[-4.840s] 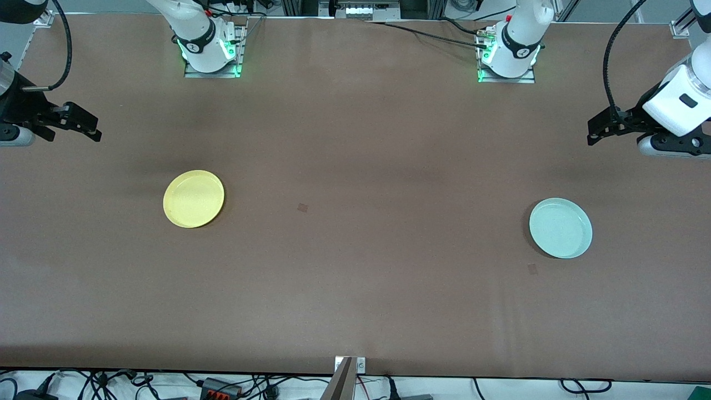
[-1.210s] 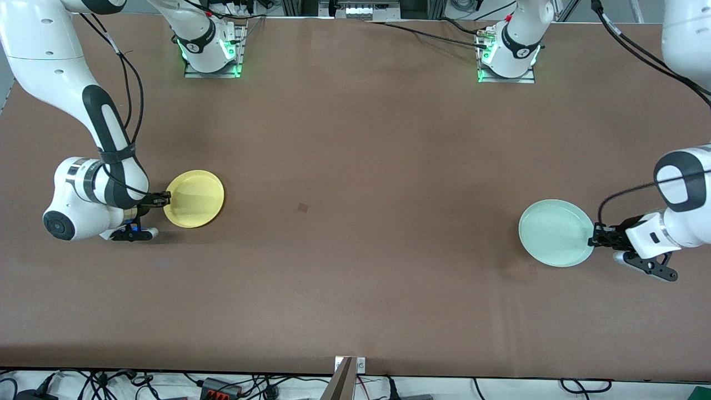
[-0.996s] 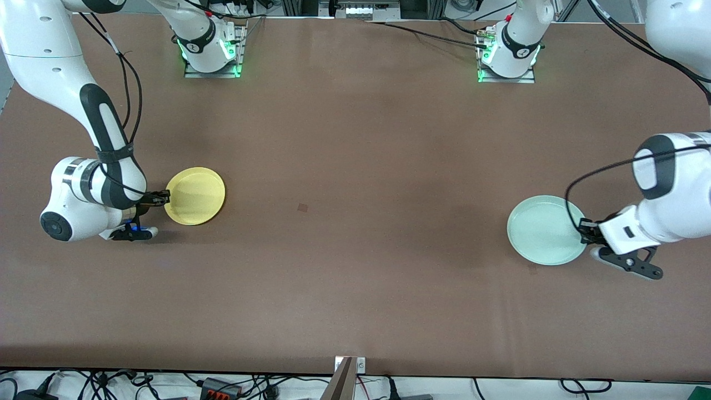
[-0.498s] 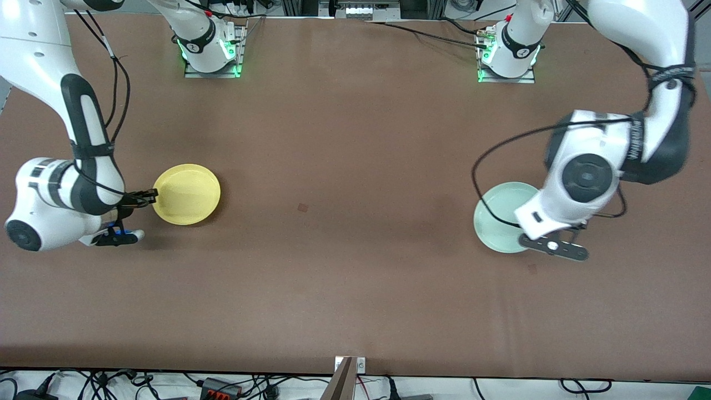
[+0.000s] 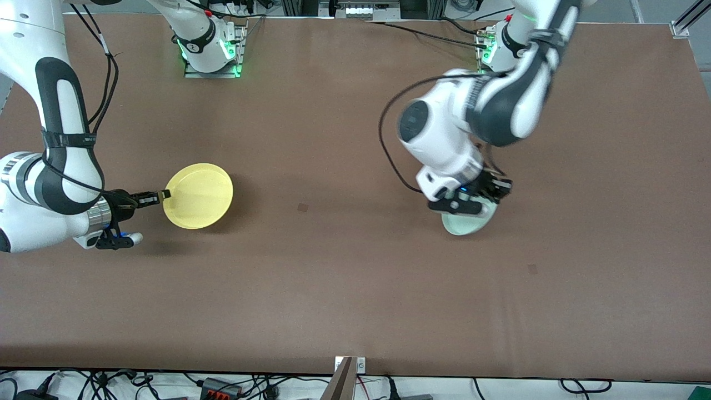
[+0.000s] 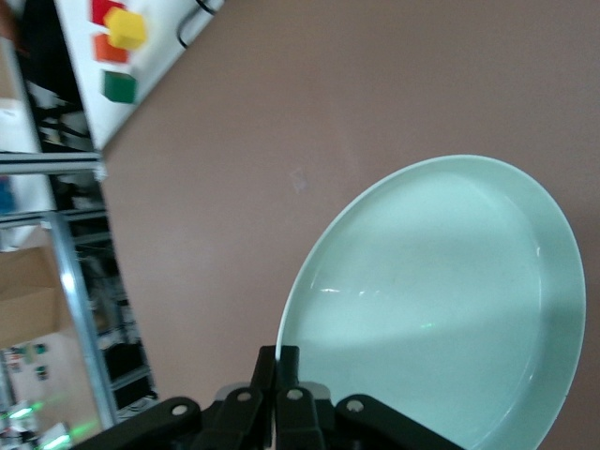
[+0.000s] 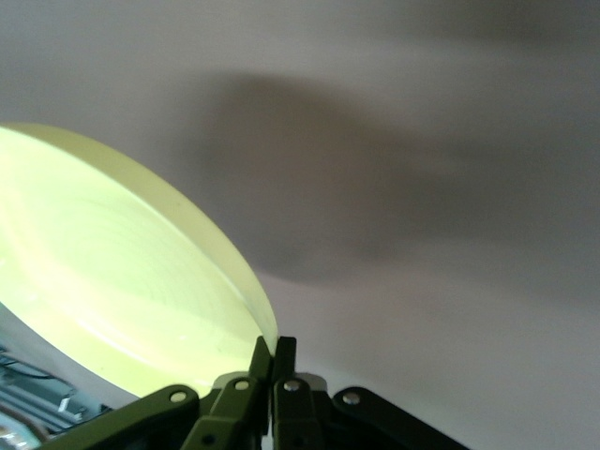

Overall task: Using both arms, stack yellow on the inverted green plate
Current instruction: 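Grip the yellow plate with the right gripper while the left gripper lifts the green plate, then flip the green plate upside down and lower it with the left gripper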

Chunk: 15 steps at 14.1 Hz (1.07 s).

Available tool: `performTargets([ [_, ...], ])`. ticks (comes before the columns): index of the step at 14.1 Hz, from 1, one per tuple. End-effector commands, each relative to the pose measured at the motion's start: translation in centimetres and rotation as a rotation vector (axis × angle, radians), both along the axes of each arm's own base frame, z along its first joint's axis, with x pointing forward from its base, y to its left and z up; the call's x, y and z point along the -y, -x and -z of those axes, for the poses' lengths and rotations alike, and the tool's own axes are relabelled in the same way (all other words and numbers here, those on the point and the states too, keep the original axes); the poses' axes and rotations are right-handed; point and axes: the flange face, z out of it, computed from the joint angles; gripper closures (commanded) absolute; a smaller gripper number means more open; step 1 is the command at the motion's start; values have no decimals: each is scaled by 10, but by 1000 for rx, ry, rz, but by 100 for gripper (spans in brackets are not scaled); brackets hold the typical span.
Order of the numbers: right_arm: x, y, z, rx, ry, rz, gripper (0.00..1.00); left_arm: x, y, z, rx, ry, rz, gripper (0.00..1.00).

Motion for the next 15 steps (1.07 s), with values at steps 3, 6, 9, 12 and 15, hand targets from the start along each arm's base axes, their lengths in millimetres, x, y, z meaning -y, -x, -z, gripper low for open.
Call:
performTargets([
  [3,-37,-14,-21,18,-40,49,100,69,44,40,157,-246,138,99],
  [6,-54,-15,-26,1,-23,92,100,100,66,64,259,-337,208,98],
  [9,-63,-16,-25,-16,-70,133,100,132,95,114,406,-445,291,98],
  [12,-72,-16,-22,-17,-77,126,100,145,110,148,533,-450,279,98],
  [15,-77,-16,-19,-24,-100,130,100,151,118,170,601,-450,295,98],
])
